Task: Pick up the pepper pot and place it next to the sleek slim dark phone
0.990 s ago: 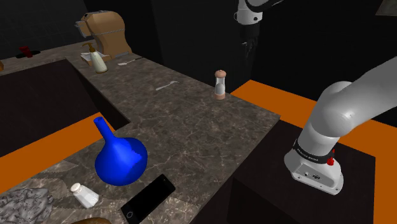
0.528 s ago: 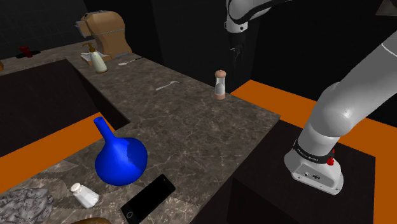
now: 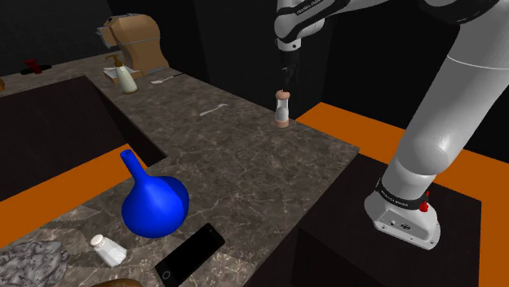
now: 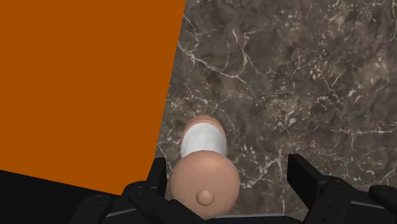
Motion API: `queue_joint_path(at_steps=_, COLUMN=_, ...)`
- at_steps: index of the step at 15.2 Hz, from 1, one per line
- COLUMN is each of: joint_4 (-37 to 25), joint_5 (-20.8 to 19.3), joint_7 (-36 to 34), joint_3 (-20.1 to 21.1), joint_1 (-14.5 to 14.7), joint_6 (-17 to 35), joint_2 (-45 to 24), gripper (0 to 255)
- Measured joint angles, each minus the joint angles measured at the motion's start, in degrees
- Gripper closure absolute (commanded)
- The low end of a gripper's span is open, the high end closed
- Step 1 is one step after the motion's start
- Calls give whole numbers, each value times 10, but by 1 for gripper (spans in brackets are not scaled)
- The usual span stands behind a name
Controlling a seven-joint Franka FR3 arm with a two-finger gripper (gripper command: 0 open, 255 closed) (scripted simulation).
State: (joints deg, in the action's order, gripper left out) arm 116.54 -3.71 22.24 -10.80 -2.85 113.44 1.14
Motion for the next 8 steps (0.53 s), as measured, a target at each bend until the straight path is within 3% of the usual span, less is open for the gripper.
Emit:
queue_joint_path(at_steps=3, joint_4=-36, joint_5=13, joint_7=17, joint_3=-4, joint_1=-4, joint_6=12, joint_2=-48, gripper=0)
queue_joint_path(at_steps=8, joint_4=-18, joint_5=17, joint_7=22, joint_3=-5, joint_1=-7, joint_6=47, joint_2=-65, gripper=0)
